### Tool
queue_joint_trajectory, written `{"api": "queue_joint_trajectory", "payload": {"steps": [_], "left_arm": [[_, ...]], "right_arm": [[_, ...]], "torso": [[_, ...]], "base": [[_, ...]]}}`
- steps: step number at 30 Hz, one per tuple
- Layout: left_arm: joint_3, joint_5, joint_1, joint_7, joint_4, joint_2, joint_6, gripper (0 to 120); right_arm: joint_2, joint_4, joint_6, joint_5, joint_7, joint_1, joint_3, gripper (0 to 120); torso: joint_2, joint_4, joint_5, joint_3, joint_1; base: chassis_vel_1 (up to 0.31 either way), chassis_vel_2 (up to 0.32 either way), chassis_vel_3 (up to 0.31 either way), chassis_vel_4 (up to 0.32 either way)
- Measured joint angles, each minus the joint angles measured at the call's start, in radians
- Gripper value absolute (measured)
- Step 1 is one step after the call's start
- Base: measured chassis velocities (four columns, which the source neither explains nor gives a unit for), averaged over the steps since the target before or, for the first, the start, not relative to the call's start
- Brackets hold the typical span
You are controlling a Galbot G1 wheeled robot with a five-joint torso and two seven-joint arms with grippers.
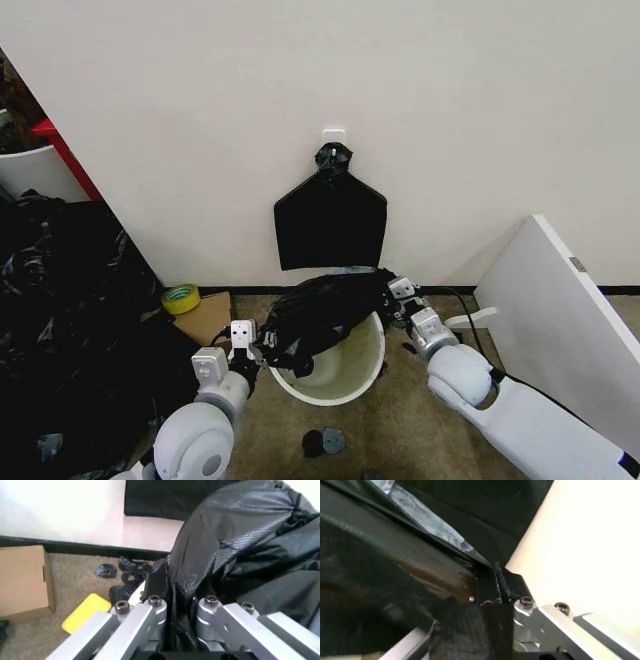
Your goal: Place the garbage bag over the trash bin.
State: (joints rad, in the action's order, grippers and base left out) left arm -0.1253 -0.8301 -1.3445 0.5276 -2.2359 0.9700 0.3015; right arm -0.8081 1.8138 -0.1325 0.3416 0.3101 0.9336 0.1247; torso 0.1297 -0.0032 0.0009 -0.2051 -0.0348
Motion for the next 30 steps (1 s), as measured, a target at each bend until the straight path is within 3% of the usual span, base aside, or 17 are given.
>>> {"api": "queue_joint_trajectory", "payload": {"steps": [7,11,15,20,25,30], "left_arm": [[-0.002,0.0,0.01,0.002,-0.011,0.006,-0.007,5],[-0.003,-0.003,0.03,-0.002,-0.001,0.016,-0.021,5],[-0.006,-0.009,0.04,-0.005,0.011,0.019,-0.032,5],[-0.015,-0.032,0.055,-0.012,0.032,0.02,-0.053,5],[-0.018,-0.035,0.062,-0.014,0.045,0.019,-0.059,5],[-0.015,-0.035,0.067,-0.015,0.049,0.019,-0.06,5]], "right_arm": [[0.024,-0.053,0.189,0.061,-0.169,0.025,-0.026,4],[0.025,-0.038,0.29,0.148,-0.207,0.041,-0.044,20],[0.028,0.004,0.312,0.178,-0.177,0.059,-0.059,31],[0.033,0.204,0.137,0.282,0.158,0.123,-0.08,53],[0.057,0.367,0.073,0.37,0.213,0.175,-0.074,69],[0.098,0.495,0.001,0.346,0.142,0.202,-0.035,86]], "torso": [[0.0,-0.0001,-0.0001,0.0,0.0],[0.0,0.0,-0.0001,0.0,0.0],[0.0,0.0,-0.0002,0.0,0.0],[0.0,-0.0002,-0.0003,0.0,0.0],[0.0,-0.0001,-0.0003,0.0,0.0],[0.0,-0.0001,-0.0005,0.0,0.0]], "base": [[0.0,0.0,0.0,0.0],[0.0,0.0,0.0,0.0],[0.0,0.0,0.0,0.0],[0.0,0.0,0.0,0.0],[0.0,0.0,0.0,0.0],[0.0,0.0,0.0,0.0]]}}
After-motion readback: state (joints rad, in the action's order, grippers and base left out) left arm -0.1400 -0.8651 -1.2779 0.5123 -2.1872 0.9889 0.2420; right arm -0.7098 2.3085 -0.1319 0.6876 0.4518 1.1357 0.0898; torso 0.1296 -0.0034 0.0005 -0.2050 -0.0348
